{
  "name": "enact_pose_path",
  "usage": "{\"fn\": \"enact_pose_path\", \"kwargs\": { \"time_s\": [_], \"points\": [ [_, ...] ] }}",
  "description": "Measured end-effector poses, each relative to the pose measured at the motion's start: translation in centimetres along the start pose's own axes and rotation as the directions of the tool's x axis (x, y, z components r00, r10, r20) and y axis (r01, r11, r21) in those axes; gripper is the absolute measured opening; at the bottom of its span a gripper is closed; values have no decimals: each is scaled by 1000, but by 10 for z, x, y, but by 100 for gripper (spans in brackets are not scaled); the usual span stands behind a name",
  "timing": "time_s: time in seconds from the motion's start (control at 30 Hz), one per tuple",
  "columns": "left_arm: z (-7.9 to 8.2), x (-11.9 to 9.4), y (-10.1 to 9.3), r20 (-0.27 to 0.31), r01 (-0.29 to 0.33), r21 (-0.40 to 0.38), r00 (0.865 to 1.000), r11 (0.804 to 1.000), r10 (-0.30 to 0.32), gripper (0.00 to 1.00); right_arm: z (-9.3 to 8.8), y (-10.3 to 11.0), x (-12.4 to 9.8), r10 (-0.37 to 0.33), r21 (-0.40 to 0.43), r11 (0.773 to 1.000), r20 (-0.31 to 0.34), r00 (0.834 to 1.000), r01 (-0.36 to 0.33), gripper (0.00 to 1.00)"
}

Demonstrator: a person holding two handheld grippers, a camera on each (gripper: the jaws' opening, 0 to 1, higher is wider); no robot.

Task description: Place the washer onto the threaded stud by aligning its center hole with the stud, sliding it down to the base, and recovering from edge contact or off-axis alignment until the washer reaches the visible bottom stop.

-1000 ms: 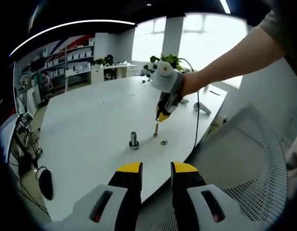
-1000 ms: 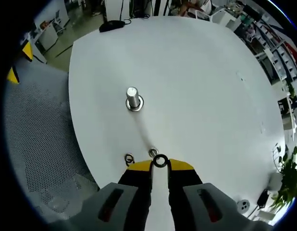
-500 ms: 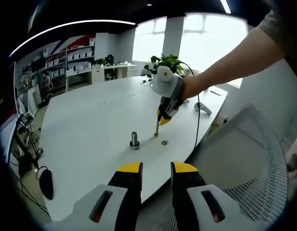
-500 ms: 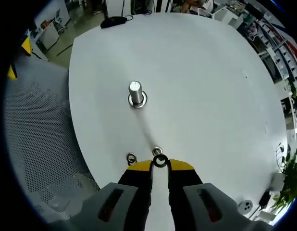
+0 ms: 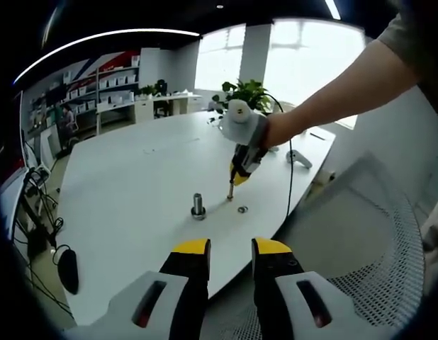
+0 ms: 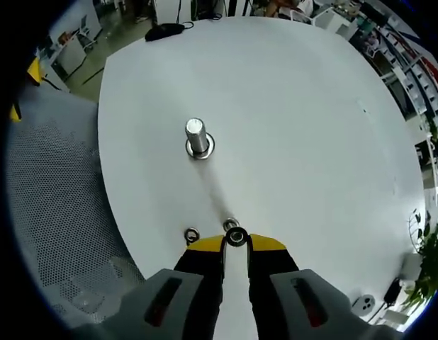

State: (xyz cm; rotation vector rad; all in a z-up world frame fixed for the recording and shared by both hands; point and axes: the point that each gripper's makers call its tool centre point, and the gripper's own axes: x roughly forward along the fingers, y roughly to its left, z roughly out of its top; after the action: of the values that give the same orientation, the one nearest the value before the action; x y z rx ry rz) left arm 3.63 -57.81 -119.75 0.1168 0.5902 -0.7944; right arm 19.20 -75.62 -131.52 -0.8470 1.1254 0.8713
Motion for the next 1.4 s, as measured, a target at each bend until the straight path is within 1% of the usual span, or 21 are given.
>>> {"fn": "enact_pose_path", "kwargs": {
  "time_s": [0.3, 0.67, 0.8, 0.9, 1.23, 1.4],
  "points": [
    [0, 0, 0, -3, 0, -1, 1000, 1000, 0, 21, -2, -1, 13, 20, 1, 1000, -15, 1000, -20, 13],
    [-2, 0, 2, -9, -4, -5, 1000, 1000, 4, 21, -7, 3, 38, 54, 3, 999, -54, 997, -54, 13],
    [-2, 1, 2, -9, -4, -6, 1000, 1000, 4, 21, -6, 5, 41, 57, 14, 998, -57, 997, -57, 14],
    [-1, 0, 2, -6, -6, -7, 1000, 1000, 6, 21, -8, 5, 46, 60, 11, 998, -67, 996, -59, 14],
    [0, 0, 2, 0, -3, -8, 1000, 1000, 3, 21, -10, 5, 49, 61, 28, 998, -73, 995, -59, 14],
    [0, 0, 1, 3, 0, -9, 1000, 1000, 0, 20, -14, 4, 47, 56, 45, 998, -81, 995, -53, 16]
  ]
}}
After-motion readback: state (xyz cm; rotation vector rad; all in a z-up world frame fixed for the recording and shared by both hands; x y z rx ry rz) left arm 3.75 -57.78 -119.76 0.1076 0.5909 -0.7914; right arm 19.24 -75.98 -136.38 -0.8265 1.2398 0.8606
